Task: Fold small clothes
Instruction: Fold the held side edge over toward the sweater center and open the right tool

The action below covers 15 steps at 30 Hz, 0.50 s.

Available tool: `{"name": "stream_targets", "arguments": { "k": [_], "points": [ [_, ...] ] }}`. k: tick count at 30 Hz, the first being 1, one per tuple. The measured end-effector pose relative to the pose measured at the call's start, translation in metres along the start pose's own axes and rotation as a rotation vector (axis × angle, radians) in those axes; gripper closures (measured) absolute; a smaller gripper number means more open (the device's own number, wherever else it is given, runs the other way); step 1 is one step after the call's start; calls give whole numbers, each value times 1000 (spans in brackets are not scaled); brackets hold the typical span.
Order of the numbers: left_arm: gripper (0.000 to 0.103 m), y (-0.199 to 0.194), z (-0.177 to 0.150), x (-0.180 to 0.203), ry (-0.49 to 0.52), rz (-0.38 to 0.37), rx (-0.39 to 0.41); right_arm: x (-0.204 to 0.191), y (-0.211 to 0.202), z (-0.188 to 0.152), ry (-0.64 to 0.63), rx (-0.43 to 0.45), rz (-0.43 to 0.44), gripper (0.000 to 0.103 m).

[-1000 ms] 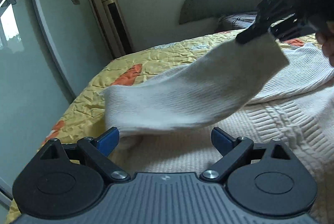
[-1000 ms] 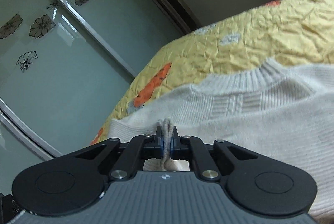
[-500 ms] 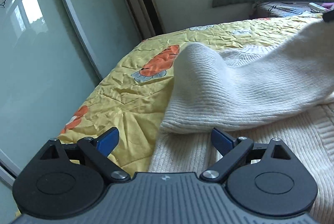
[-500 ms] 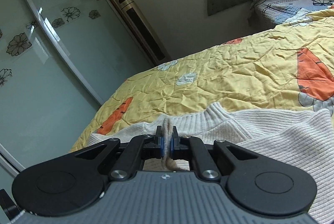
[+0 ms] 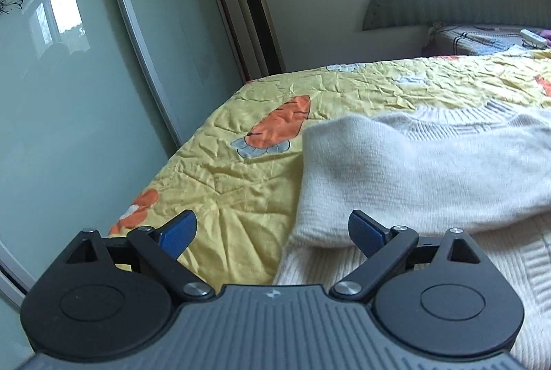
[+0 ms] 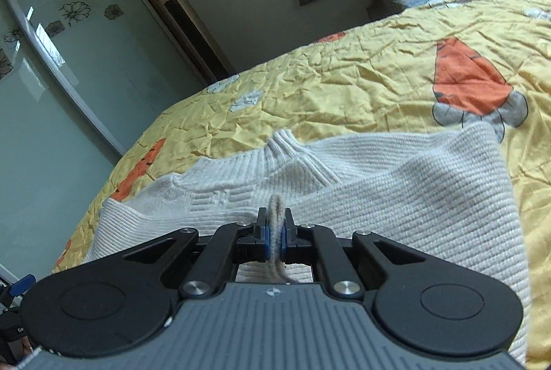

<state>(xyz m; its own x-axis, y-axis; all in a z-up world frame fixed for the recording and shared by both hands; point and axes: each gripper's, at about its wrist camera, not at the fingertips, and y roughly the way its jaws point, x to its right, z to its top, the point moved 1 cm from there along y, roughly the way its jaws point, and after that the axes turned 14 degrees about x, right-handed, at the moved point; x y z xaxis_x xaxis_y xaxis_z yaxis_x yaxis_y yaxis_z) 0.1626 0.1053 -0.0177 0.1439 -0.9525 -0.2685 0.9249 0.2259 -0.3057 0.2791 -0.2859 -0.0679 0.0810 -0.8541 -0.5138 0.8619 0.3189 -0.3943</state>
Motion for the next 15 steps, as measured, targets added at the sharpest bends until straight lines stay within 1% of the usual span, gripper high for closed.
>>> {"name": "stream_targets", "arguments": {
  "k": [1, 2, 3, 4, 5, 6, 7, 8, 9, 12, 15],
  "points": [
    [7, 3, 3, 0, -12, -5, -3, 4, 3, -2, 18, -15, -2, 86],
    [7, 6, 6, 1, -21, -14, -6, 8, 6, -4, 42, -36, -1, 81],
    [7, 8, 9, 2, -27, -21, -9, 12, 7, -6, 69, -52, 5, 68],
    [7, 11, 11, 3, -29, -25, -9, 15, 7, -8, 94, -60, 18, 64],
    [7, 15, 14, 5, -27, -30, -9, 17, 6, -9, 117, -61, 45, 63],
    [7, 20, 17, 8, -20, -35, -8, 18, 4, -10, 123, -64, 60, 65],
    [7, 26, 21, 11, -10, -40, -7, 18, 3, -10, 112, -65, 60, 71],
    [7, 33, 24, 15, 1, -39, -8, 16, 2, -9, 91, -66, 53, 84],
    [7, 41, 26, 19, 12, -31, -10, 16, 2, -9, 69, -66, 35, 89],
    [7, 68, 30, 29, 24, 8, -34, 12, 5, -6, 36, -50, 19, 91],
    [7, 90, 28, 32, 16, 60, -54, 0, 2, 5, -46, 24, 19, 92]
  ]
}}
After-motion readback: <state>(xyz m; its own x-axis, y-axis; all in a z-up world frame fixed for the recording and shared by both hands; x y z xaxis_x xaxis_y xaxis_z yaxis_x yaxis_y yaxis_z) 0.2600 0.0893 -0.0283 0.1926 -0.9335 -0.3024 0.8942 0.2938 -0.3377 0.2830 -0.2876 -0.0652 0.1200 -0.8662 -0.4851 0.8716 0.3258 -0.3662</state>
